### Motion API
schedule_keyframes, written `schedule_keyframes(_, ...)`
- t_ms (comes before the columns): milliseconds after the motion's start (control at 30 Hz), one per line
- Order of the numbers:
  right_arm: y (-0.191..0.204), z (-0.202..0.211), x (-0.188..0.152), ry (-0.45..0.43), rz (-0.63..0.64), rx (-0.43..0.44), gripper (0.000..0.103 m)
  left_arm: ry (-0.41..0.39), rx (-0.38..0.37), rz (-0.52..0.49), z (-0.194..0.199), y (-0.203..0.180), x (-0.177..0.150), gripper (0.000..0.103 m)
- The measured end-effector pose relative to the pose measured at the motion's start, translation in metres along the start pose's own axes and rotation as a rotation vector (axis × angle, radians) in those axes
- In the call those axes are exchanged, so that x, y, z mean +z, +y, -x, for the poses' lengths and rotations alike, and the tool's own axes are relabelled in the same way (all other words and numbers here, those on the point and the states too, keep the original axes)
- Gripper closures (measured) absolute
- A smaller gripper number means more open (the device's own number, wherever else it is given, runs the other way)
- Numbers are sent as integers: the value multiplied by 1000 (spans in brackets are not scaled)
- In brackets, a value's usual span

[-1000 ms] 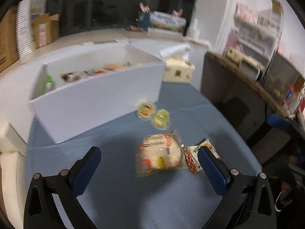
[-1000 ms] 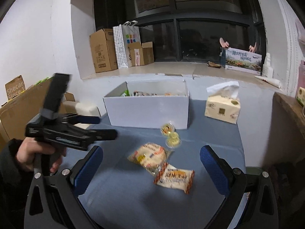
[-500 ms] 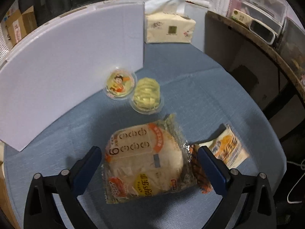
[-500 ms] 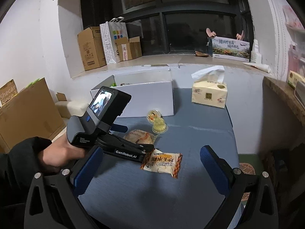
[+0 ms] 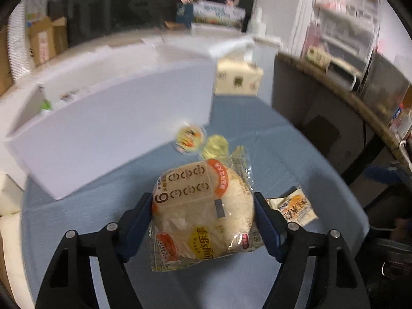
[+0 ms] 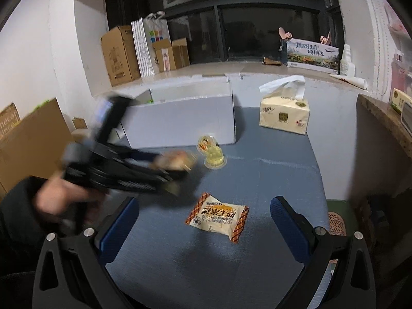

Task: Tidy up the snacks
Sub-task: 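Grasp round cake with left tool while right tool grasps printed snack pack, drop both in box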

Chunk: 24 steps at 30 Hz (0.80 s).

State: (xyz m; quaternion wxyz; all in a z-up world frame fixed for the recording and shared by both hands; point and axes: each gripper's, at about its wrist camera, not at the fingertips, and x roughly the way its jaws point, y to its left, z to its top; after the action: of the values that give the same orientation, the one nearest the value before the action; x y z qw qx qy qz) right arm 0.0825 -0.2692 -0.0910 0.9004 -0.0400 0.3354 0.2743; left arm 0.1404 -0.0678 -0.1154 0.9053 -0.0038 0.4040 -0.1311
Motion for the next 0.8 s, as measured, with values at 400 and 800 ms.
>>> schedule_keyframes(400, 3, -100, -13, 243, 78, -34, 0, -202, 36, 82, 137, 41, -44, 23)
schedule_keyframes(800, 2, -100, -16, 255, 62, -57, 35, -216, 54, 148, 146, 65, -63, 23)
